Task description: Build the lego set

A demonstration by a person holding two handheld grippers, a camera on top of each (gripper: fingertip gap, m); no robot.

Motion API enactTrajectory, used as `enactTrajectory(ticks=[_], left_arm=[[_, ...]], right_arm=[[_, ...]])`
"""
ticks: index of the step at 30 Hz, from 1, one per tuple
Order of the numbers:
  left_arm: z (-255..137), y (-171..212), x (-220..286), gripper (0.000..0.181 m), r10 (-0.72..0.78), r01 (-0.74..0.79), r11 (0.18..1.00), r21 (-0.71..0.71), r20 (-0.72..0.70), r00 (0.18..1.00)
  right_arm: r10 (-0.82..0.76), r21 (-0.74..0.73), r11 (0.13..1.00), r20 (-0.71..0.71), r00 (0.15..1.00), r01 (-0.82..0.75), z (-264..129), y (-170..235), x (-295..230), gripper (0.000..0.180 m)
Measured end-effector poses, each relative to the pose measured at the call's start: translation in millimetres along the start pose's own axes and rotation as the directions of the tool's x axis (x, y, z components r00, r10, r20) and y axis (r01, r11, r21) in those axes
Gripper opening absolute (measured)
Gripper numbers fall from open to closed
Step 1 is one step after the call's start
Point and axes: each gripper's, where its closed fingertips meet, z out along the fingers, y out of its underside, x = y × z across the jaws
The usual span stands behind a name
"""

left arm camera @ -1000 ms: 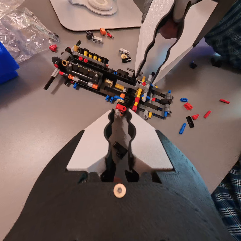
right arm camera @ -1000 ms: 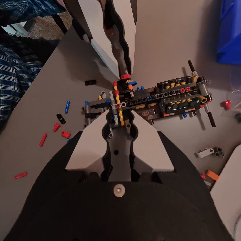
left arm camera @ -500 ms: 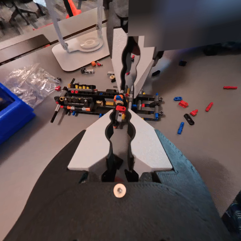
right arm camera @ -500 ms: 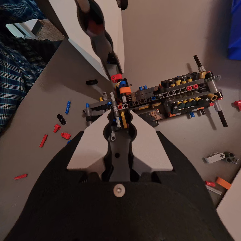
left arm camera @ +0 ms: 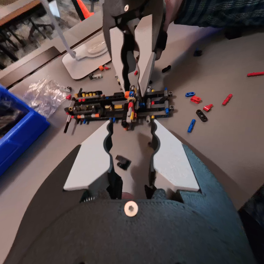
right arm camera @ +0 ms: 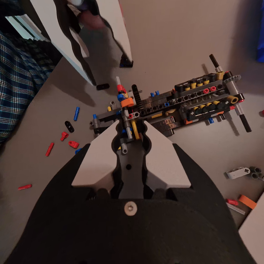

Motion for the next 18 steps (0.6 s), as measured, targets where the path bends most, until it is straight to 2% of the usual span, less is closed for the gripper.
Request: enactTrajectory(ticks=[3,7,11,18], left_arm=[[-18,19,-16,0.052,-0.040,0.043,0.997,-0.061,0.039,0.998],[-32,49,-31,0.044,-0.079,0.088,0.981,-0.174,0.059,0.995],[-30,64,-22,0.027,-0.070,0.069,0.970,-0.233,0.005,0.998],[-20,69,-14,0.014,-0.046,0.032,0.974,-0.224,-0.056,0.997]], right_arm=[[-0.002,0.008,1.000,0.013,1.000,0.001,0,-1,-2,0.024],[-0.002,0.002,1.000,0.015,1.000,0.002,1,0,-2,0.025],[0.003,0.012,1.000,0.012,1.000,-0.003,-2,0,0,0.025],[0.010,0.017,1.000,0.030,0.999,-0.011,0,0,-1,0.025]])
